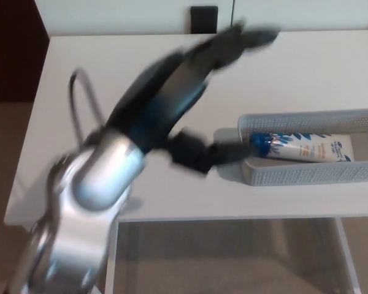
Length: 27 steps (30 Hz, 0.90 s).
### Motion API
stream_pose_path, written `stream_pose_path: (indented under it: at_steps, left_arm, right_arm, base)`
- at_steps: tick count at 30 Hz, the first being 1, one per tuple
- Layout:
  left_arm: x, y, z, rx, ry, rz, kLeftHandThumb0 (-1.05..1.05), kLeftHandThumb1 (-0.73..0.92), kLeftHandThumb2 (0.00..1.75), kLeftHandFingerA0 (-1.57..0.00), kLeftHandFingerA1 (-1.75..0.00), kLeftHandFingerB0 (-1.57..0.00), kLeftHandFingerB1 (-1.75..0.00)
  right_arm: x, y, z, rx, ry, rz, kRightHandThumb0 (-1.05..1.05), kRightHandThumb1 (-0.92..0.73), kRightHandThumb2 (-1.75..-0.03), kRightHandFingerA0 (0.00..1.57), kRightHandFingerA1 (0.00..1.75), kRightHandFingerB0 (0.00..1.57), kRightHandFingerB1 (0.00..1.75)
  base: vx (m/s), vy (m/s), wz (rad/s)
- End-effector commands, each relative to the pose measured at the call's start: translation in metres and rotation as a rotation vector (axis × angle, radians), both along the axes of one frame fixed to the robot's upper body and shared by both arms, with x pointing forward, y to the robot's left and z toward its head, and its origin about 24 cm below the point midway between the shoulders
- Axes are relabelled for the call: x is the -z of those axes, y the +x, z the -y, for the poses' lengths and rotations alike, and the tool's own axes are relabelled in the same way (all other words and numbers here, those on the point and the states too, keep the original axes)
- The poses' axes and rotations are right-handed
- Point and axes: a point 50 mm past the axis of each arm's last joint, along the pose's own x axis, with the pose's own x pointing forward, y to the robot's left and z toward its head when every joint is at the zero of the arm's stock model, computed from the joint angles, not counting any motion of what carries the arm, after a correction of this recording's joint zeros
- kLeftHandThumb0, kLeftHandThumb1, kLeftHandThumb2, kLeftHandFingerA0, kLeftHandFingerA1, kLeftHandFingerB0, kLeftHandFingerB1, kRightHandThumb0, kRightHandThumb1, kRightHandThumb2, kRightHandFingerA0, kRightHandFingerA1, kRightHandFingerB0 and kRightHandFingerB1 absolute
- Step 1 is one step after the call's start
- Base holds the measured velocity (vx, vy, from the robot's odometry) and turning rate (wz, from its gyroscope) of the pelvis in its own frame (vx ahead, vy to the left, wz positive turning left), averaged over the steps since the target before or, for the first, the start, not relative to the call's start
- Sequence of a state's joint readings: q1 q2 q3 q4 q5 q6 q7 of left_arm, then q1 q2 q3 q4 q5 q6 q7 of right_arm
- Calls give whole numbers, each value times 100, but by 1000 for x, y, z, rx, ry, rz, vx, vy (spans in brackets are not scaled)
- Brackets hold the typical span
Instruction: The robot walks towards a table in front, picks a shampoo with left hand and puts it in a small grey container
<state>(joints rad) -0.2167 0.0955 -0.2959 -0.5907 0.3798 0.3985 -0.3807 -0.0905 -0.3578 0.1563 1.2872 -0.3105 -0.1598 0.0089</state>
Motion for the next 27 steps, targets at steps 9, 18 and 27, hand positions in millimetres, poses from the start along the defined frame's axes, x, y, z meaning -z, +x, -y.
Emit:
stream_pose_path:
  at_steps: [9, 18, 27]
  left_arm:
    - [47, -210, -124, 391, -615, -445, -59, 48, 56, -49, -39, -44, -35]
    - [141, -219, -208, 295, -365, -1128, -60, 44, 58, -77, -49, -66, -43]
    - [244, -212, -232, -687, -180, -1251, -46, 62, 59, -31, -36, -32, -34]
  right_arm:
    - [6, -34, 8, 3, -31, -107, -34, -74, -63, 71, 51, 54, 40]
    - [9, -44, 7, 30, -8, -126, -34, -74, -61, 68, 49, 54, 41]
    - [11, -52, 6, 39, -1, -147, -34, -73, -62, 68, 50, 55, 42]
  base:
    - [0, 0, 0]
    - [0, 0, 0]
    - [0, 0, 0]
